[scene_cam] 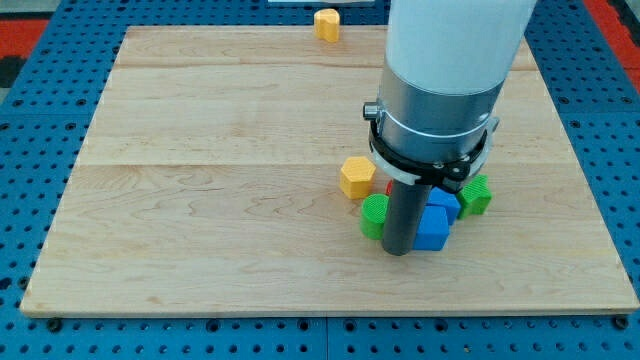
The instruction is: Slide yellow heart towards the top right
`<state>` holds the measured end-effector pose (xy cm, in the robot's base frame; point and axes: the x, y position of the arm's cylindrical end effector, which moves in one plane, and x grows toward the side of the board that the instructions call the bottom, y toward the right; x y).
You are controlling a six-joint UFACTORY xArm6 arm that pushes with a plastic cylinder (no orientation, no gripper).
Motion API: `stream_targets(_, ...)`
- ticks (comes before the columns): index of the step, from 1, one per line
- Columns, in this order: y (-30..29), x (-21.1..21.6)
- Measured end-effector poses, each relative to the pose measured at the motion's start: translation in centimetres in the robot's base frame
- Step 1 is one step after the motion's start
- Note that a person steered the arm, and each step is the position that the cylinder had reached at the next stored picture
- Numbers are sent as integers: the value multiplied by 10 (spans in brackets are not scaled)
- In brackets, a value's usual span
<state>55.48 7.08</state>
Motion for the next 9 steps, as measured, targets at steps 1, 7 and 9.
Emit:
stream_targets(1, -4, 19)
stream_targets(7, 220, -73)
stream_targets(9, 205, -291)
